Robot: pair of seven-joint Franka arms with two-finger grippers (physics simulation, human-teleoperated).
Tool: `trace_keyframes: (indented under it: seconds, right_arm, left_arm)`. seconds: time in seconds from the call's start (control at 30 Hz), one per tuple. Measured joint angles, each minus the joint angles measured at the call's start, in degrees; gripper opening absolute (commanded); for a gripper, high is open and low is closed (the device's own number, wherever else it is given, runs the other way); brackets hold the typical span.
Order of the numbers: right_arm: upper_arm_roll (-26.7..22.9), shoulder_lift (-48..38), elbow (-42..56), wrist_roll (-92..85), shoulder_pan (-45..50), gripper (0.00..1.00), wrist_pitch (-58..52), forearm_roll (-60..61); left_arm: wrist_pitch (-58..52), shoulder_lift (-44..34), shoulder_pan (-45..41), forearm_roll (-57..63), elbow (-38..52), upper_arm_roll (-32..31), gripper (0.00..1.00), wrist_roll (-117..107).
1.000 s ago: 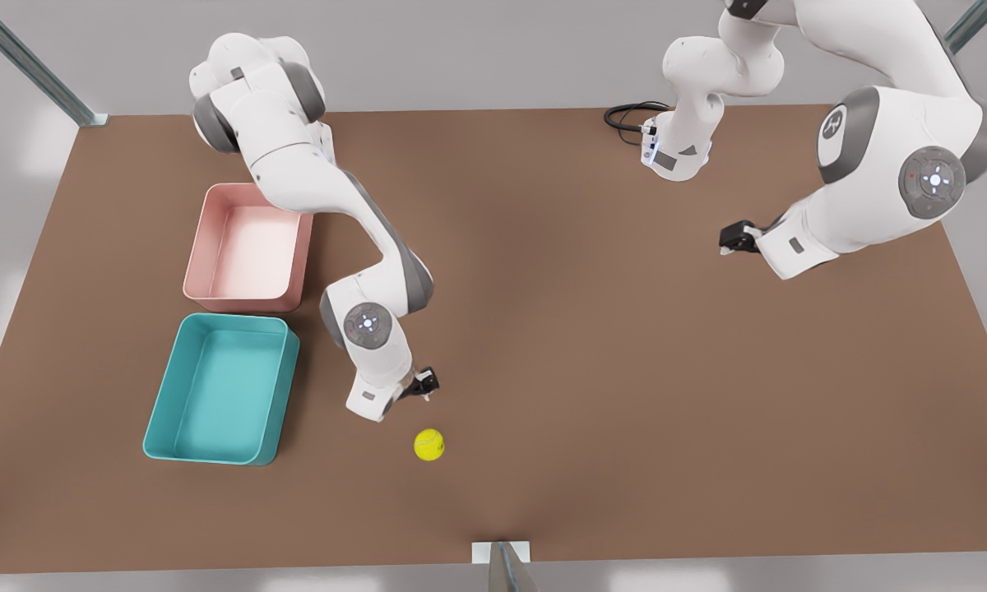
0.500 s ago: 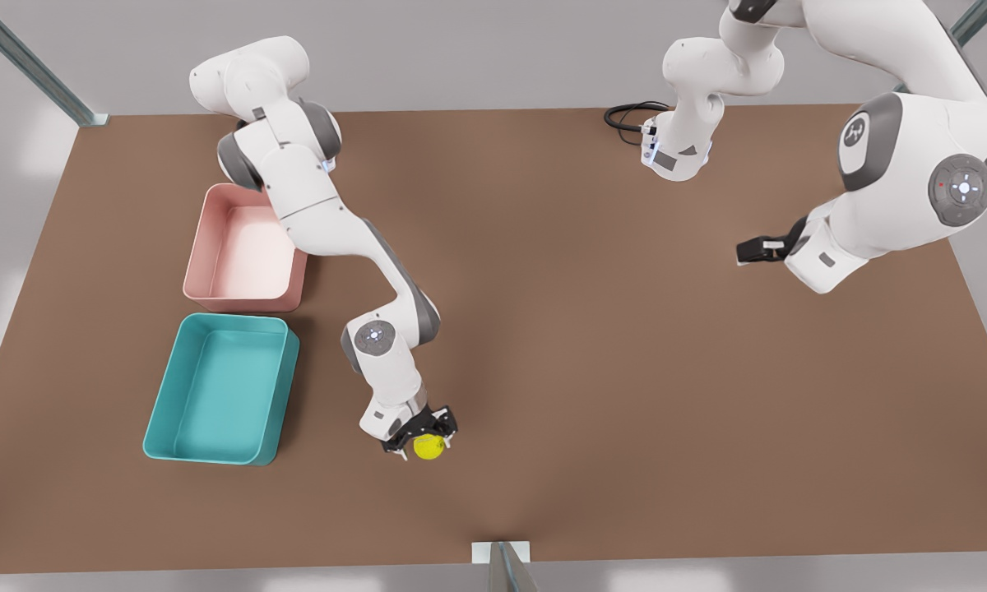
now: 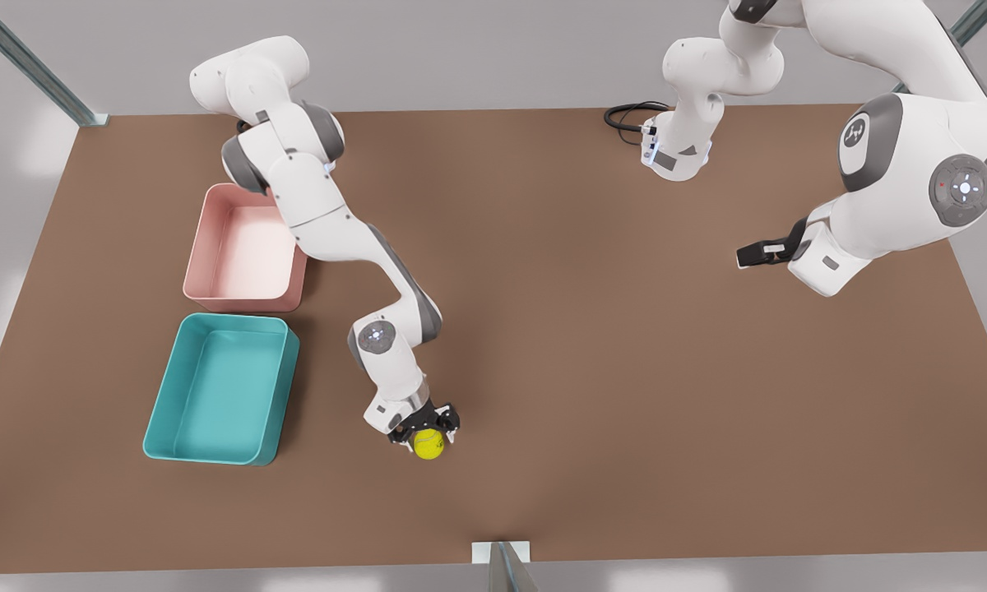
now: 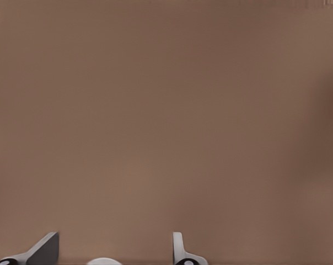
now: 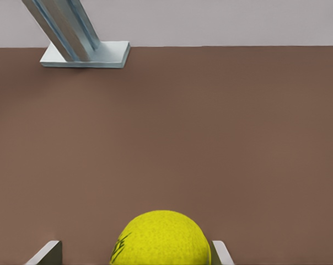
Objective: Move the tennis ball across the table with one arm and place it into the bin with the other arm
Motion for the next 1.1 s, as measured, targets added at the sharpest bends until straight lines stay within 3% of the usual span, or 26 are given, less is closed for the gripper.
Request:
trace_keyframes:
  seconds: [0.73, 0.87, 1.0, 1.1]
  right_arm:
    - [-0.16, 7.51, 6.1, 1.42, 0.4, 1.0, 4.05, -0.38]
    - [-0.12, 7.58, 6.18, 0.92, 0.38, 0.66, 4.43, -0.05]
    - [-0.06, 6.74, 6.24, 0.63, 0.39, 0.5, 4.74, 0.07]
    - [-0.01, 6.13, 6.24, 0.54, 0.39, 0.48, 5.19, 0.16]
  left_arm:
    - [0.07, 0.71, 0.05, 0.08, 0.08, 0.0, 1.0, -2.65]
    - [0.12, 0.84, 0.02, 0.11, 0.12, 0.0, 1.0, -2.87]
    - [0.14, 0.84, 0.05, 0.12, 0.16, 0.0, 1.0, -3.05]
    - [0.15, 0.85, 0.04, 0.13, 0.17, 0.0, 1.0, -3.16]
